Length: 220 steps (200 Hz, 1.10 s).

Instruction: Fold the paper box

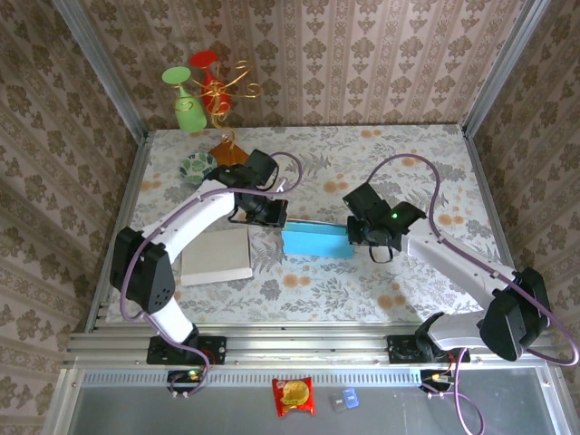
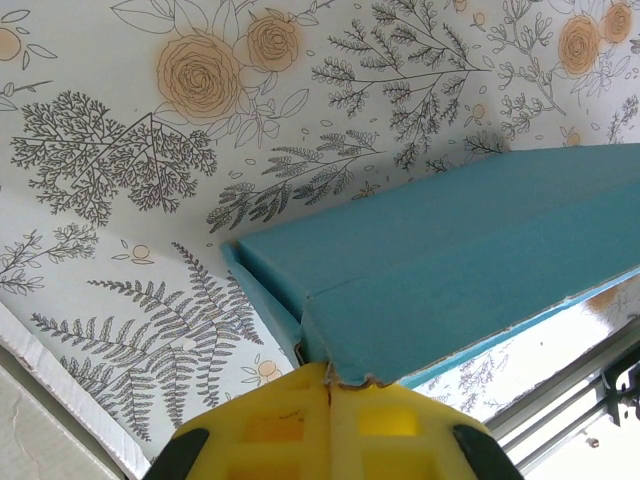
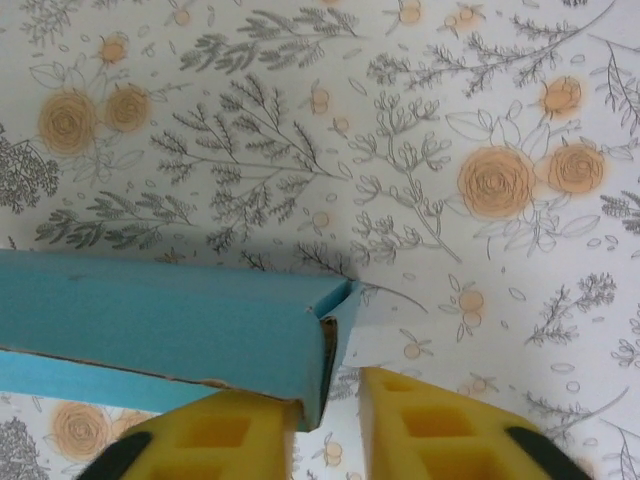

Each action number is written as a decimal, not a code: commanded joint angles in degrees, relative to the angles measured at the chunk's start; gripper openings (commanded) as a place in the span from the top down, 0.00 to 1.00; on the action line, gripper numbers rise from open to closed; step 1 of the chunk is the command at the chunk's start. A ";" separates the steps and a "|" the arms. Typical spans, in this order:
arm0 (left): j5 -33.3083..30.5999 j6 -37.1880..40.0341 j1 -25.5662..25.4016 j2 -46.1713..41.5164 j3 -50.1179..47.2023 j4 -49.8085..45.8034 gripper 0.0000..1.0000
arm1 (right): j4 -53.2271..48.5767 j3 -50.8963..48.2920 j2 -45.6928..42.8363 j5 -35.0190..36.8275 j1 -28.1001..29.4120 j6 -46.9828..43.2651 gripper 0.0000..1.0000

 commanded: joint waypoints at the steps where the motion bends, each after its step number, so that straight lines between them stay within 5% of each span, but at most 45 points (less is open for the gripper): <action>1: -1.50 -1.18 -0.75 0.08 -2.02 -2.12 0.96 | -3.89 1.77 -1.53 -4.86 0.13 9.09 0.68; 51: -2.20 -1.75 -1.12 -0.64 -2.63 -1.21 0.96 | -3.85 0.29 -6.89 -10.61 -3.14 32.62 0.56; 106: -3.28 -2.31 -1.83 -1.44 -3.53 0.07 0.97 | 18.33 -14.29 -15.52 -11.09 -2.63 70.98 0.44; 153: -3.95 -2.67 -2.23 -1.92 -4.01 0.68 0.97 | 21.36 -15.96 -15.88 -5.51 -2.33 75.72 0.39; 220: -4.11 -2.64 -2.51 -1.93 -3.78 0.69 0.97 | 31.44 -20.74 -13.89 -7.81 -2.53 74.80 0.38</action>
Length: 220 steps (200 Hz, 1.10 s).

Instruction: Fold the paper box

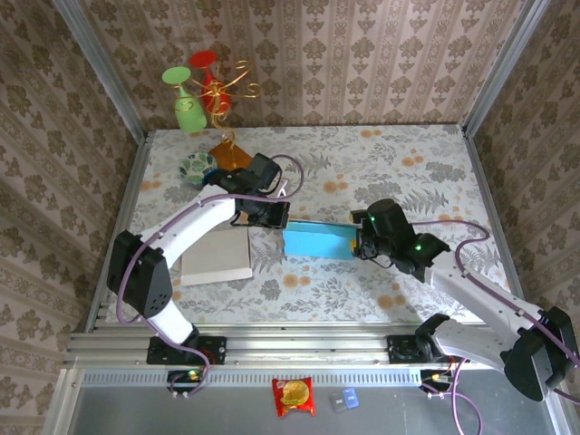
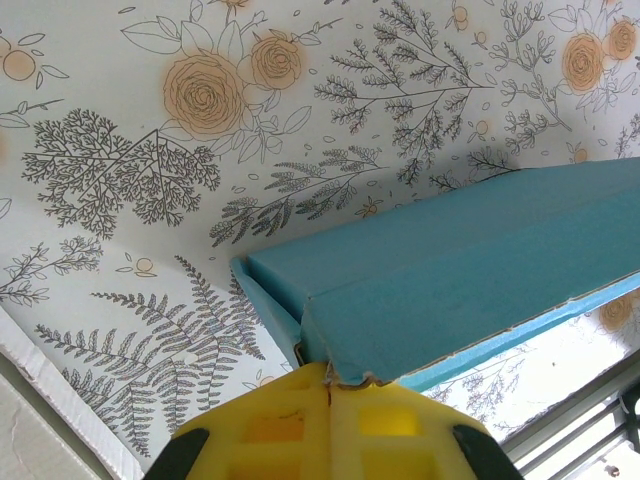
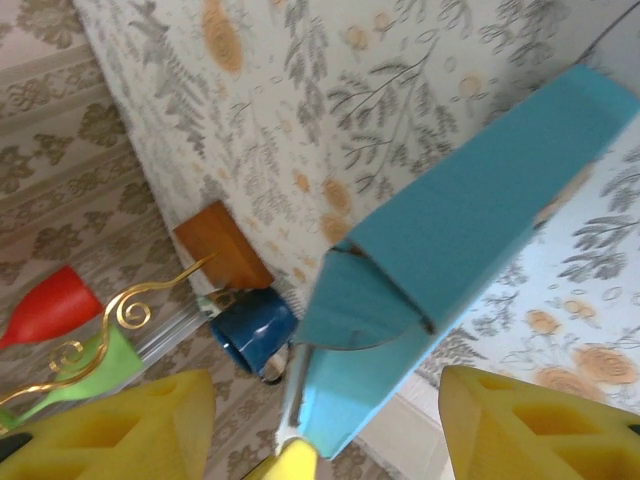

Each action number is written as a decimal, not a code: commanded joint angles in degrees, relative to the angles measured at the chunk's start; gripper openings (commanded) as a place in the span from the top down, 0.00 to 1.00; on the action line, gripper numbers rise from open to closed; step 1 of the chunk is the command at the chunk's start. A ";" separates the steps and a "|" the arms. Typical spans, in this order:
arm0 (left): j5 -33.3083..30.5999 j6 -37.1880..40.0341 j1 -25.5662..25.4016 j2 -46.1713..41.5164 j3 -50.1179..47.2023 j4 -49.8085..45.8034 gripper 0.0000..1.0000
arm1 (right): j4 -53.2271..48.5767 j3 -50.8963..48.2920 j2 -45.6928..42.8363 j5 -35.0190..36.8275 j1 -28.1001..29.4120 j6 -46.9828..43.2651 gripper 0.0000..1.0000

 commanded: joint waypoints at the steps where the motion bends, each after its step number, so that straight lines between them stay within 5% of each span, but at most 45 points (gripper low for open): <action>1: -0.97 -0.89 -0.60 -0.15 -1.48 -2.59 0.97 | 4.15 -2.10 1.28 0.96 0.10 1.49 0.38; 53: -1.24 -1.12 -0.70 -0.69 -1.77 -2.34 0.96 | 5.64 -3.27 3.08 -0.51 -0.50 -0.46 0.42; 92: -0.91 -2.30 -0.71 -1.72 -2.41 -1.58 0.95 | 5.41 -4.59 2.82 0.18 -0.50 -1.32 0.56; 132: 0.58 -7.37 -0.43 -4.79 -3.45 0.56 0.84 | 4.49 -5.32 2.91 0.43 -0.50 -1.92 0.60; 167: 0.77 -21.21 0.56 -11.40 -7.53 6.92 0.75 | 3.90 -5.65 3.16 0.64 -0.50 -1.91 0.62; 220: -7.91 -57.08 -0.28 -18.66 -12.95 10.53 0.64 | 3.72 -5.52 3.17 0.66 -0.48 -2.29 0.63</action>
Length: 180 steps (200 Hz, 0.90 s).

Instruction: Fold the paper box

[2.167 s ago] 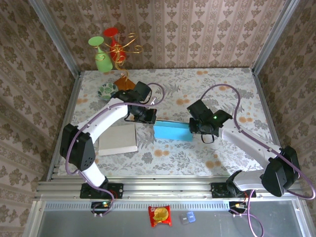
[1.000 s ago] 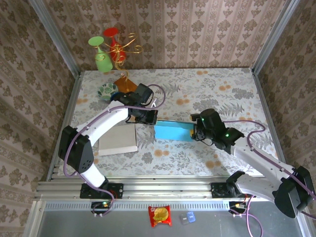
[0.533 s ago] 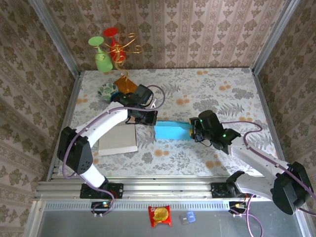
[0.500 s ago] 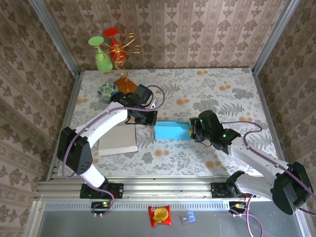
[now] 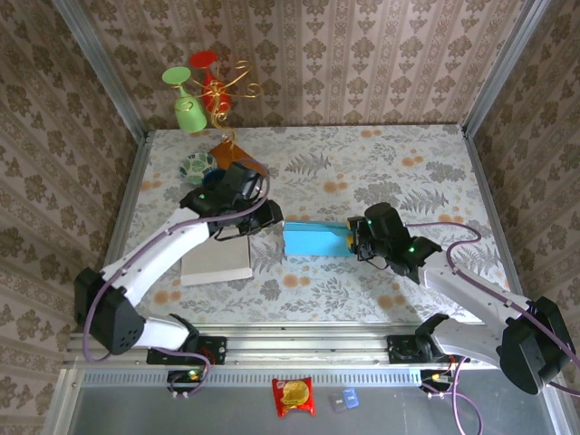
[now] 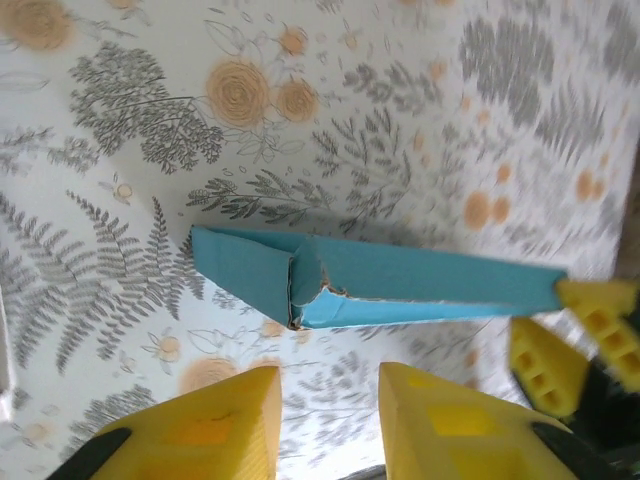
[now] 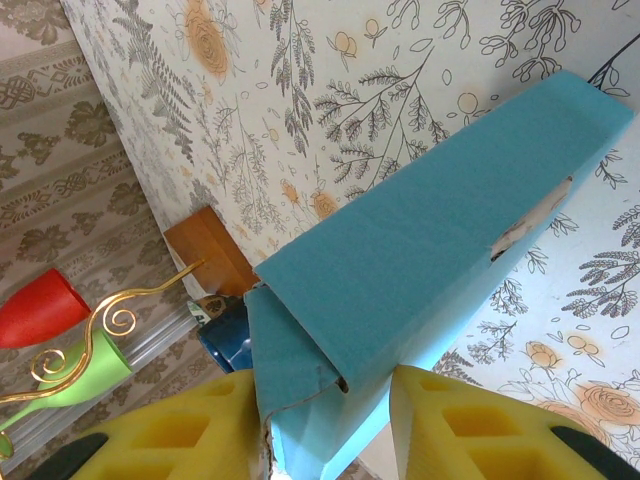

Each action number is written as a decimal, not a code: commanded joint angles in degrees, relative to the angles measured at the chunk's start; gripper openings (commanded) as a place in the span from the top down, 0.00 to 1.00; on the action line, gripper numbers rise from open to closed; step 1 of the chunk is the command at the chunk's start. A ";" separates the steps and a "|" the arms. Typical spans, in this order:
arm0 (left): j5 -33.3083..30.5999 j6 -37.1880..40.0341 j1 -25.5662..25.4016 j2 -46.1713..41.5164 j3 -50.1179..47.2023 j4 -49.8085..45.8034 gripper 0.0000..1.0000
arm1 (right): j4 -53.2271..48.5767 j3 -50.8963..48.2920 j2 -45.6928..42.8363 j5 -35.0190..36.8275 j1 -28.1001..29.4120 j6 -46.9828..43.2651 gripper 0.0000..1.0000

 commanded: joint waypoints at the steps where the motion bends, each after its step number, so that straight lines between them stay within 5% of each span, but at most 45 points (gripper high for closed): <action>1: -4.27 -22.26 -0.36 -2.56 -3.19 3.57 0.64 | -2.93 -1.50 0.43 1.32 -0.12 -1.00 0.63; 56: 0.10 -43.09 -2.57 -0.61 -10.76 22.23 0.53 | -2.68 -1.67 0.52 1.16 -0.13 -1.01 0.63; 138: -0.05 -44.94 -3.70 -0.70 -12.32 19.11 0.55 | -2.41 -1.73 0.43 1.08 -0.13 -1.08 0.63; 180: -0.61 -47.00 -3.70 -0.35 -16.91 24.82 0.55 | -2.06 -1.59 0.70 0.86 -0.13 -1.15 0.63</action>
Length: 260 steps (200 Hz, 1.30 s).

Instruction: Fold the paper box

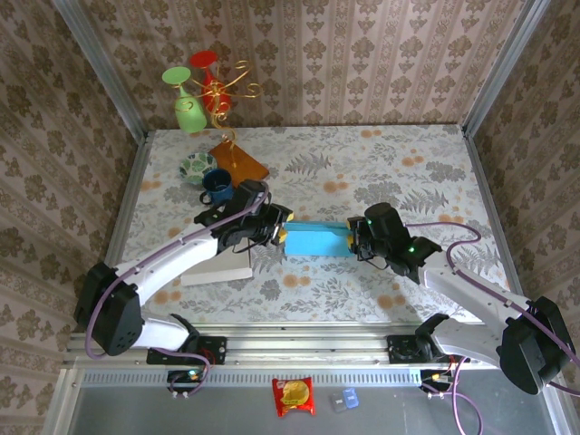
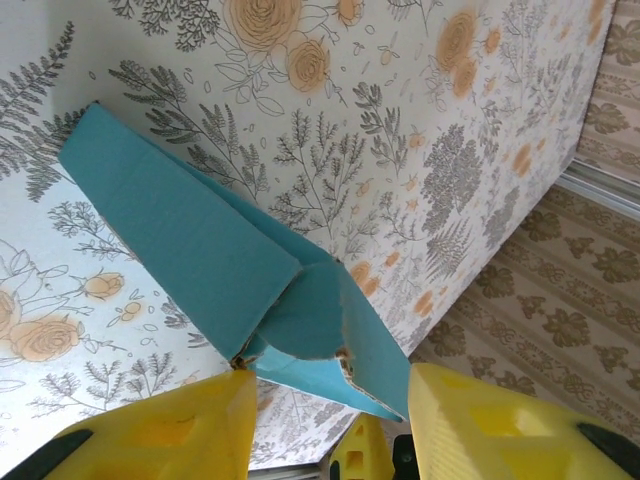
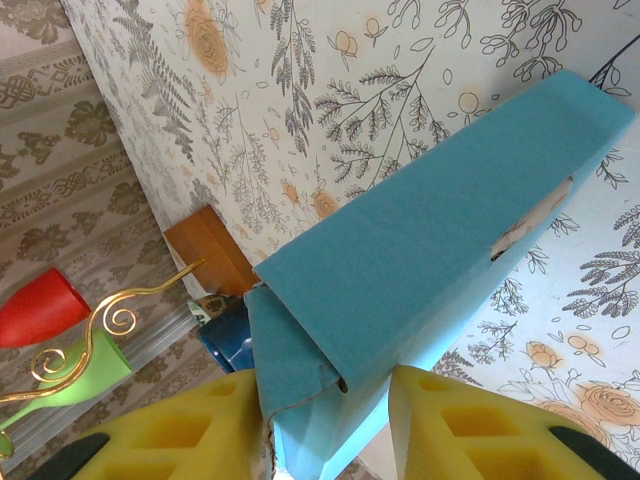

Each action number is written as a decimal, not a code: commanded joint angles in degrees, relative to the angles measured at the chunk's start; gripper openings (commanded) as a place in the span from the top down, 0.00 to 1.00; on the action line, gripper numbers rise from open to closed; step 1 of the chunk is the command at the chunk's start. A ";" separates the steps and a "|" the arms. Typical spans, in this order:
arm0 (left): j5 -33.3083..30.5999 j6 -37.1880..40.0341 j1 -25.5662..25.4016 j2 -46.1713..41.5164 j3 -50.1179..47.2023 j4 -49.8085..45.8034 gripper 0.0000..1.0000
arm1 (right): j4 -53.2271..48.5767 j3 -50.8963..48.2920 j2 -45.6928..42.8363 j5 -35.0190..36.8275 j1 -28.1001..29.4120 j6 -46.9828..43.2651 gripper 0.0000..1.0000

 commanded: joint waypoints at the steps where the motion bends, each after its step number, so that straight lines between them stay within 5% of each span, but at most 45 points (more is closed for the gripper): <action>1: -1.12 -4.60 -0.31 -0.92 -3.27 2.33 0.55 | -2.19 -1.52 0.70 0.83 -0.13 -1.07 0.63; 207: -5.29 -6.36 -1.23 -4.07 -9.57 3.09 0.75 | -2.98 -2.22 0.87 0.68 -0.13 -1.35 0.64; 260: -5.10 -7.08 -1.51 -4.04 -13.29 4.41 0.84 | -14.19 -0.71 1.46 -2.31 -0.19 -0.77 0.69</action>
